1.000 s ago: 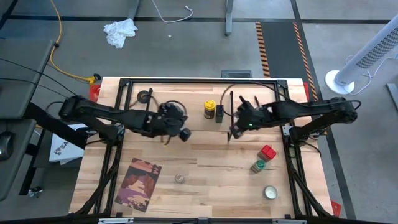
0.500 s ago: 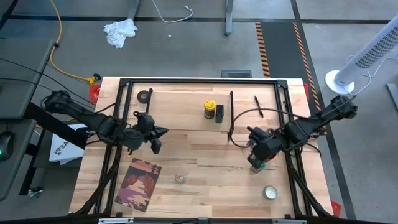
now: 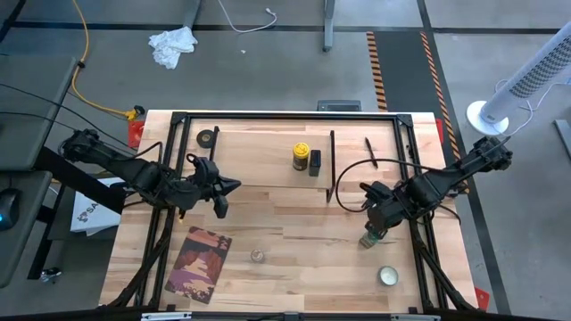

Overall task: Shelf spices
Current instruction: Put the green seasoning bottle on the shelf

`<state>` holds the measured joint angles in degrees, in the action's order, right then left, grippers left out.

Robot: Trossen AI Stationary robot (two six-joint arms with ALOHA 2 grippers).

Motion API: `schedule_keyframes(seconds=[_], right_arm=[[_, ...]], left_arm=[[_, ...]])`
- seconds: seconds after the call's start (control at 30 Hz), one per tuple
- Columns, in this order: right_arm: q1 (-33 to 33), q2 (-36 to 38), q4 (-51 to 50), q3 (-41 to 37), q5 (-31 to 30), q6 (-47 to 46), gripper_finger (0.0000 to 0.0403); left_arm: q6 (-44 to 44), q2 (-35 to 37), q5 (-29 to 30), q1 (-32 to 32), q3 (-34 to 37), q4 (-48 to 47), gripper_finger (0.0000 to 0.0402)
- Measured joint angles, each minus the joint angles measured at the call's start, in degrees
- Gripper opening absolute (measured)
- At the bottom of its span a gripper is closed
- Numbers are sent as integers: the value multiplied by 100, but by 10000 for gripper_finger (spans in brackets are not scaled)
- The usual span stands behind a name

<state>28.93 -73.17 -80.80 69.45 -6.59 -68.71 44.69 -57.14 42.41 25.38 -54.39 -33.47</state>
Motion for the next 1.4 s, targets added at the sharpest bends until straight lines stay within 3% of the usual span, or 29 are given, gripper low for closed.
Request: schedule_keyframes(seconds=[0.13,0.27,0.4,0.57,0.8,1.4], right_arm=[[17,-100,-458,-41,-4,-478,277],[13,-100,-249,-709,165,-993,301],[11,-95,96,-1318,340,-1180,304],[11,48,320,-1505,84,-1174,304],[11,278,611,-1953,186,-1127,304],[7,332,878,-2013,114,-1184,304]], left_arm=[[-84,-26,-226,-128,-2,-12,33],[-20,-86,-312,-333,-2,5,57],[152,-96,-346,-496,-2,36,79],[220,-94,-606,-668,-2,69,98],[271,-111,-688,-777,-3,74,106],[469,-114,-624,-819,-4,18,106]])
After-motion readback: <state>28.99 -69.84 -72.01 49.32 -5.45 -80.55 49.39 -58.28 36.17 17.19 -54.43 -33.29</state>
